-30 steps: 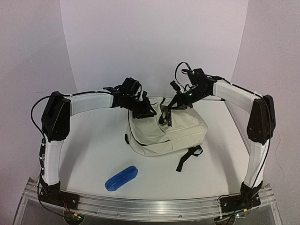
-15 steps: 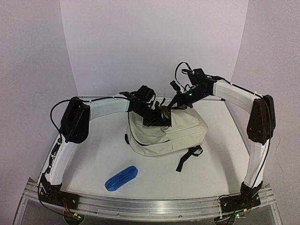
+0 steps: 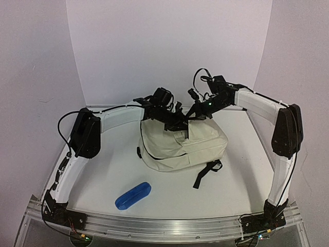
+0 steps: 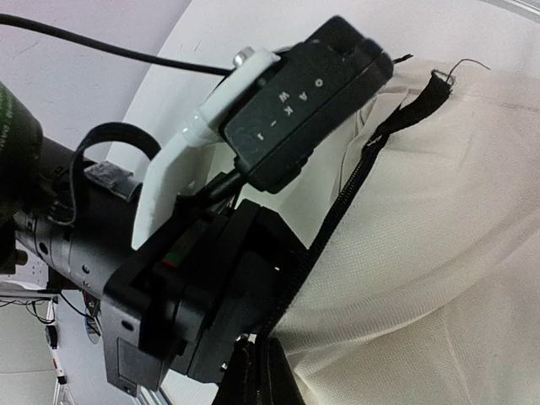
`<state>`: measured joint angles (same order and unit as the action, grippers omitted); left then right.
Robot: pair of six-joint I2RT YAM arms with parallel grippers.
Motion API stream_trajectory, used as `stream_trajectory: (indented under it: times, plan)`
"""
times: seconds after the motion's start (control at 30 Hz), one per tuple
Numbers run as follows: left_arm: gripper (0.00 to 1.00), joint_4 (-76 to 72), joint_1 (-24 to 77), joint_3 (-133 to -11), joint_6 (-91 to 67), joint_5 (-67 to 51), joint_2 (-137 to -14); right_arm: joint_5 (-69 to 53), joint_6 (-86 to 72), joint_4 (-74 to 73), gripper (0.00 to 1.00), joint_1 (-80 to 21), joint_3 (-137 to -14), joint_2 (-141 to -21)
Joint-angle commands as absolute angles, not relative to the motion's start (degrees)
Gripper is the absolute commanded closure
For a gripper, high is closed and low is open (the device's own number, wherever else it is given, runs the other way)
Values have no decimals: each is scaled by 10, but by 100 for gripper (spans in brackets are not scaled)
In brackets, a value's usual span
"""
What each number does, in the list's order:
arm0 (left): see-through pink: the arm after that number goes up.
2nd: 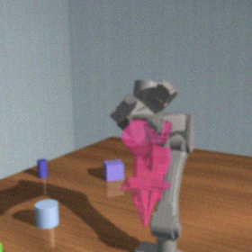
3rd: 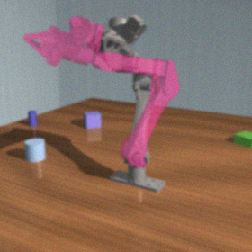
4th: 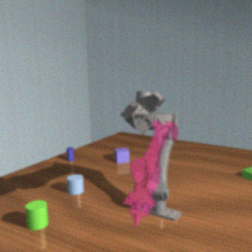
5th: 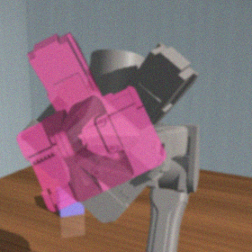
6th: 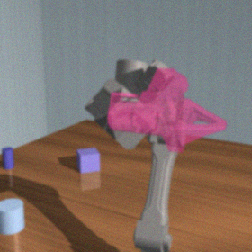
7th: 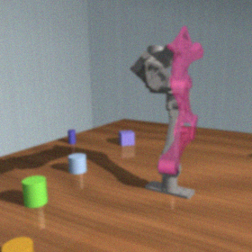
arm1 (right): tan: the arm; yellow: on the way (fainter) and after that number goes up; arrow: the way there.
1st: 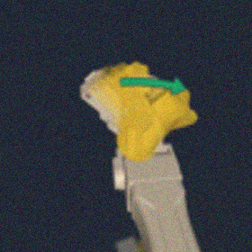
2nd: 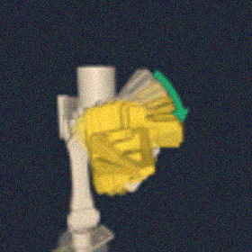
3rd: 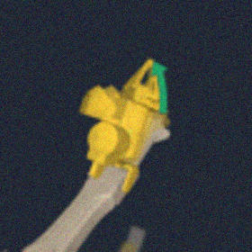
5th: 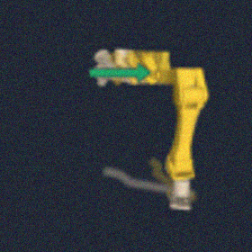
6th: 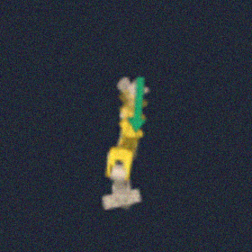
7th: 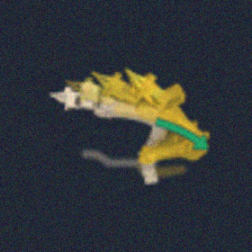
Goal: Pack the student bag
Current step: Place the stationery in the student bag, then pick up the personal item from the center of the board.
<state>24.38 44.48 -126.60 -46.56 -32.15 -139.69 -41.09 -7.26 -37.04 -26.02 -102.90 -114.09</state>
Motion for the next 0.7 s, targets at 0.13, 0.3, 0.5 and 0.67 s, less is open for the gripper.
stream_trajectory:
  times: [0.13,0.3,0.5,0.67]
  plan:
    - [44,331,439,-1166,-386,-270,-1250,-417,-61,-372,100,-263,-1024,-1110]
    - [24,400,441,-1001,-362,-267,-1096,-414,-57,-371,100,-263,-1025,-1108]
    - [7,484,488,-824,-340,-237,-971,-410,-51,-372,100,-263,-1021,-1105]
    - [4,538,561,-756,-374,-190,-942,-409,-47,-371,100,-263,-1014,-1104]
